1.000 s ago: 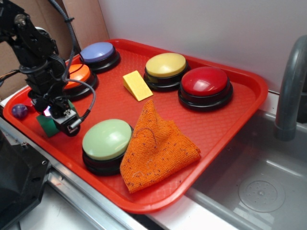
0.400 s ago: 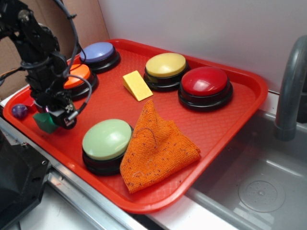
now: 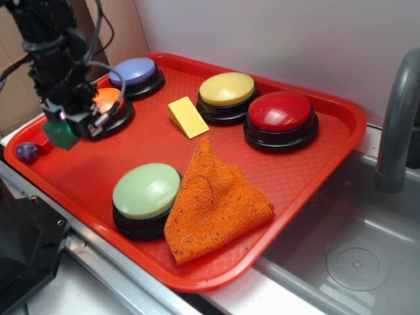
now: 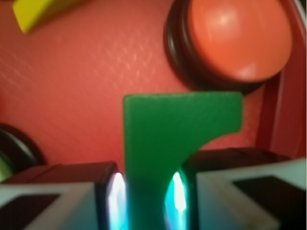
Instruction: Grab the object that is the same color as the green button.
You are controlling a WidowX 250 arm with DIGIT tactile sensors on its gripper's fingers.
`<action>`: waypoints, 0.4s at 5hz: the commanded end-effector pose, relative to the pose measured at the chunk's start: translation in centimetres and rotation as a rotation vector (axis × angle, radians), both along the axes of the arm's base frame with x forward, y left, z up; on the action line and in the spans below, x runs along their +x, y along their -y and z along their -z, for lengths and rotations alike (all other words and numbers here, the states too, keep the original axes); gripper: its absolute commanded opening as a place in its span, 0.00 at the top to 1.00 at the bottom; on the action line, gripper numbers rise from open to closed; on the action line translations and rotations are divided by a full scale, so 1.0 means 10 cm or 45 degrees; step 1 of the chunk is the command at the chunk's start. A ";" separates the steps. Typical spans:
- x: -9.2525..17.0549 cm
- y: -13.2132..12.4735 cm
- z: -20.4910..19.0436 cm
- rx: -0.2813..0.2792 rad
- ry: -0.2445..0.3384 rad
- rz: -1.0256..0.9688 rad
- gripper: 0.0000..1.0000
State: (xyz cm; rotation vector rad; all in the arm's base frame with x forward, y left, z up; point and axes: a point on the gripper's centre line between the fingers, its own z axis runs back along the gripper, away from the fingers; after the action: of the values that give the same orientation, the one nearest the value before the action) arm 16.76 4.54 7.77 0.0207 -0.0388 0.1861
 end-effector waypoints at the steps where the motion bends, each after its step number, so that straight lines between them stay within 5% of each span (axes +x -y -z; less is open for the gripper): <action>1: 0.32 0.14 -0.67 -0.032 0.071 0.099 1.00; 2: 0.40 0.19 -0.89 -0.054 0.104 0.142 1.00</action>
State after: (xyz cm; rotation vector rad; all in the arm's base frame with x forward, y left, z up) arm 20.22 2.51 15.25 -0.0385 -0.0598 0.1055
